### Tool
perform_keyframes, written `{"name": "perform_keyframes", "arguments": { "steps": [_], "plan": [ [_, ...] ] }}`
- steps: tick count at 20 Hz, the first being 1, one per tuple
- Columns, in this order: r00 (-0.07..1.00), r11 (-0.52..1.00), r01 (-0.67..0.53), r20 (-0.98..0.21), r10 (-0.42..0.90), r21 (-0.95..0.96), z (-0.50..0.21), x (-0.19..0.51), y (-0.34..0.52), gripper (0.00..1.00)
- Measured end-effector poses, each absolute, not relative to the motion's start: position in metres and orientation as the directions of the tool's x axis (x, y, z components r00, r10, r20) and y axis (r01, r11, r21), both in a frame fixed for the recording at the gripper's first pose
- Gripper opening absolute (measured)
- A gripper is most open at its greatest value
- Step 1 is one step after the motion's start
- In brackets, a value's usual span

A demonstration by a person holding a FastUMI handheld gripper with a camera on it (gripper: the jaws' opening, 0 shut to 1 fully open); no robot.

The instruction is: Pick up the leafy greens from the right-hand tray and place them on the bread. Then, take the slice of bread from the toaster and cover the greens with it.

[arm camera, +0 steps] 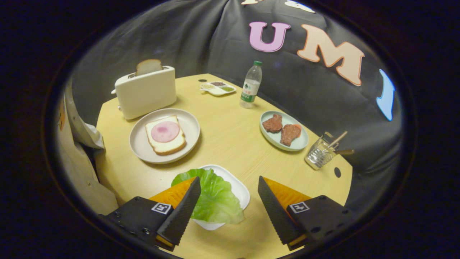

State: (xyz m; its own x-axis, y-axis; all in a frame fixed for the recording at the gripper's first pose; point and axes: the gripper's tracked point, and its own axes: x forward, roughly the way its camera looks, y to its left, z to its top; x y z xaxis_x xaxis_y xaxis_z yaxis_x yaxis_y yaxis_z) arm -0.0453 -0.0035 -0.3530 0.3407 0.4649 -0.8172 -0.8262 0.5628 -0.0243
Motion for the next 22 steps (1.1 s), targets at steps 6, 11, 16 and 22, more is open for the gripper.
{"name": "perform_keyframes", "arguments": {
  "steps": [6,11,16,22],
  "plan": [
    [0.245,0.523,-0.852,-0.863,0.442,0.025,-0.382,-0.059,-0.005,1.00],
    [0.158,0.488,-0.870,-0.897,0.412,0.071,-0.405,-0.077,-0.009,1.00],
    [0.115,0.494,-0.864,-0.917,0.382,0.097,-0.421,-0.085,-0.016,1.00],
    [0.071,0.514,-0.845,-0.922,0.380,0.147,-0.428,-0.092,-0.014,0.99]
  ]
}}
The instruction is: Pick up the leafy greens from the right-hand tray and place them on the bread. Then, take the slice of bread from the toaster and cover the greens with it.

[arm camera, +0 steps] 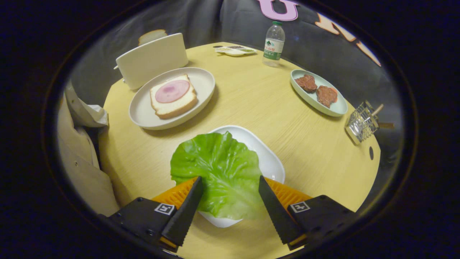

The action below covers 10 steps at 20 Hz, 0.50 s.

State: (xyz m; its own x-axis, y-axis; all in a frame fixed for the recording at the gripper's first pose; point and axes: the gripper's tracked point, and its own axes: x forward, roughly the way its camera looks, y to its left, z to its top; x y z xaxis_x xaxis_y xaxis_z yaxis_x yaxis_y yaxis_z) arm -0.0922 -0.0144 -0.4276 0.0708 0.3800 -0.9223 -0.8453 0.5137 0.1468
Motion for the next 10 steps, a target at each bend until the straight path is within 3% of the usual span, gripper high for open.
{"name": "perform_keyframes", "arguments": {
  "steps": [2,8,9,10],
  "plan": [
    [0.073,0.529,-0.835,-0.923,0.379,0.151,-0.4275,-0.0908,-0.0148,0.98],
    [0.086,0.535,-0.834,-0.926,0.369,0.136,-0.4277,-0.0940,-0.0114,0.47],
    [0.084,0.535,-0.834,-0.925,0.370,0.138,-0.4275,-0.0950,-0.0115,0.47],
    [0.113,0.529,-0.841,-0.923,0.369,0.109,-0.4265,-0.0910,-0.0109,0.38]
  ]
}}
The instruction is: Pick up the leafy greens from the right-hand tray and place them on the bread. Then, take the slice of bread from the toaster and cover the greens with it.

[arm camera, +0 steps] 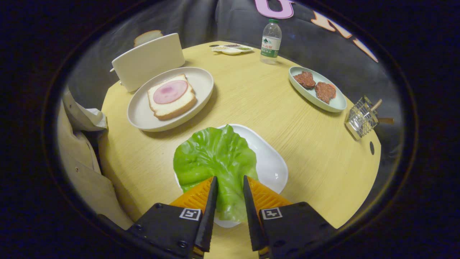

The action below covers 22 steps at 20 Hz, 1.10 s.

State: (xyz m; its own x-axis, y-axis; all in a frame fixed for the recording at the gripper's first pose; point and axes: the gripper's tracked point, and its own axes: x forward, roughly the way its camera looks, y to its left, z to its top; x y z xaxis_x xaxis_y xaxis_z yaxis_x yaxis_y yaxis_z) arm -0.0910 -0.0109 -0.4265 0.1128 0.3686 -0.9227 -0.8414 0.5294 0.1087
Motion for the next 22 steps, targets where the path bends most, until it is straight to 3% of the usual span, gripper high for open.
{"name": "perform_keyframes", "arguments": {
  "steps": [3,5,22],
  "plan": [
    [0.147,0.518,-0.853,-0.921,0.362,0.067,-0.424,-0.088,-0.013,0.10],
    [0.131,0.520,-0.850,-0.923,0.363,0.084,-0.424,-0.094,-0.011,0.03],
    [0.251,0.528,-0.849,-0.894,0.371,-0.019,-0.340,-0.088,0.017,0.03]
  ]
}}
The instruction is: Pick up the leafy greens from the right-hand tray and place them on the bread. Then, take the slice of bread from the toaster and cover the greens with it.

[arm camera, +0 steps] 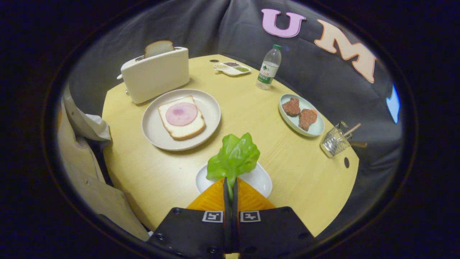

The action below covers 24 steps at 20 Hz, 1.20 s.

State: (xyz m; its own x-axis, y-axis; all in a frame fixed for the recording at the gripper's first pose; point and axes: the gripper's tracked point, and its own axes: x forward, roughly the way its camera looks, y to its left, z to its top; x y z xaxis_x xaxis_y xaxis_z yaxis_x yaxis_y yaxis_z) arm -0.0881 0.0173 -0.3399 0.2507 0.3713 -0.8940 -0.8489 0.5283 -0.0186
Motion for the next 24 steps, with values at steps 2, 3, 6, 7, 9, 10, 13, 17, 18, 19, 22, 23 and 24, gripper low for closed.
{"name": "perform_keyframes", "arguments": {
  "steps": [2,3,6,7,9,10,13,17,18,19,22,23,24],
  "plan": [
    [0.254,0.509,-0.861,-0.887,0.385,-0.026,-0.331,-0.091,0.033,0.03],
    [0.262,0.498,-0.866,-0.882,0.392,-0.036,-0.326,-0.090,0.040,0.03],
    [0.272,0.487,-0.872,-0.869,0.413,-0.042,-0.317,-0.092,0.064,0.03],
    [0.275,0.483,-0.874,-0.864,0.421,-0.042,-0.314,-0.092,0.072,0.03],
    [0.271,0.473,-0.880,-0.862,0.429,-0.041,-0.312,-0.094,0.084,0.03],
    [0.270,0.469,-0.882,-0.861,0.431,-0.041,-0.311,-0.095,0.090,0.03],
    [0.261,0.456,-0.889,-0.857,0.444,-0.035,-0.312,-0.099,0.109,0.03],
    [0.234,0.429,-0.903,-0.854,0.465,-0.014,-0.315,-0.104,0.135,0.03],
    [0.228,0.422,-0.907,-0.854,0.468,-0.011,-0.316,-0.103,0.142,0.03],
    [0.218,0.415,-0.910,-0.854,0.473,-0.003,-0.318,-0.105,0.148,0.03],
    [0.188,0.391,-0.920,-0.859,0.476,0.016,-0.323,-0.107,0.165,0.04],
    [0.179,0.385,-0.923,-0.862,0.474,0.020,-0.327,-0.109,0.169,0.05],
    [0.167,0.378,-0.925,-0.864,0.474,0.029,-0.329,-0.111,0.174,0.05]
  ]
}}
